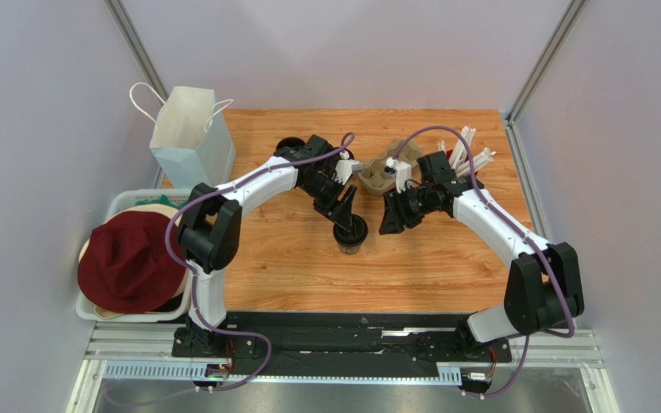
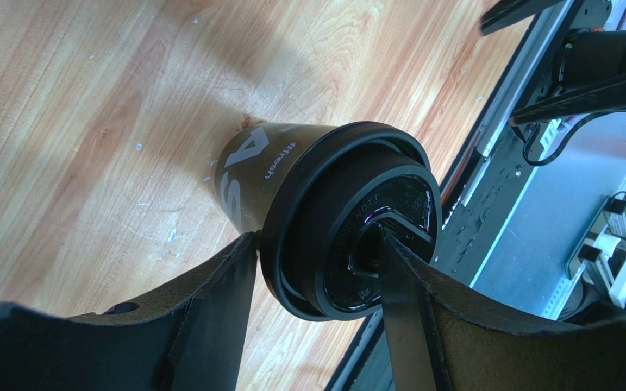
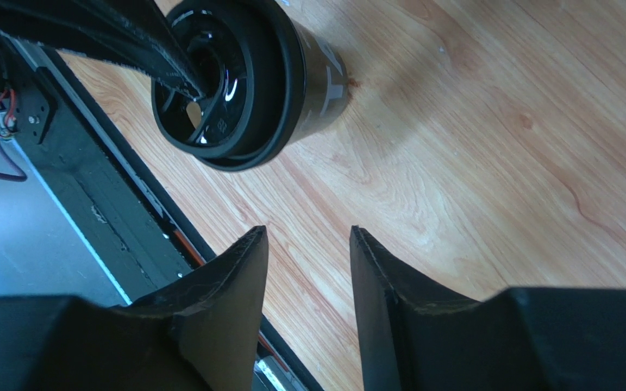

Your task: Pack the takeout coffee

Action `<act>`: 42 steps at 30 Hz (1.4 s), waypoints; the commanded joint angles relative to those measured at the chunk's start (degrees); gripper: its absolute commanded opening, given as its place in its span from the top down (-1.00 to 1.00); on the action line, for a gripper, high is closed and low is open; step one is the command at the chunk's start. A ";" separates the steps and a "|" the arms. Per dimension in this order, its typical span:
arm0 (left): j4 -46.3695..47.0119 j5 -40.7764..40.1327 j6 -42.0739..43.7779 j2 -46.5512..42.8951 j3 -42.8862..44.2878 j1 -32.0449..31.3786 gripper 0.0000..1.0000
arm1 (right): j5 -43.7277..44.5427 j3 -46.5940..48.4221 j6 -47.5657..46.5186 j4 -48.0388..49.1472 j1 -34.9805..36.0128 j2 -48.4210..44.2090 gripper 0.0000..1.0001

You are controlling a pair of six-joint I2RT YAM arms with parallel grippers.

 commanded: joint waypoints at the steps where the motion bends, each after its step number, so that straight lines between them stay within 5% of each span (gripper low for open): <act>1: 0.52 -4.02 2.78 2.98 -0.29 -0.41 -0.26 | -5.89 4.81 1.59 3.75 -0.06 2.92 0.14; 25: 0.79 -4.10 6.56 2.89 -2.05 -0.41 -0.26 | -19.35 6.57 3.00 7.26 -1.29 17.07 0.35; 42: 1.05 -7.71 7.97 4.03 -2.92 -0.41 -0.12 | -3.37 5.17 6.96 10.08 -0.59 19.45 0.40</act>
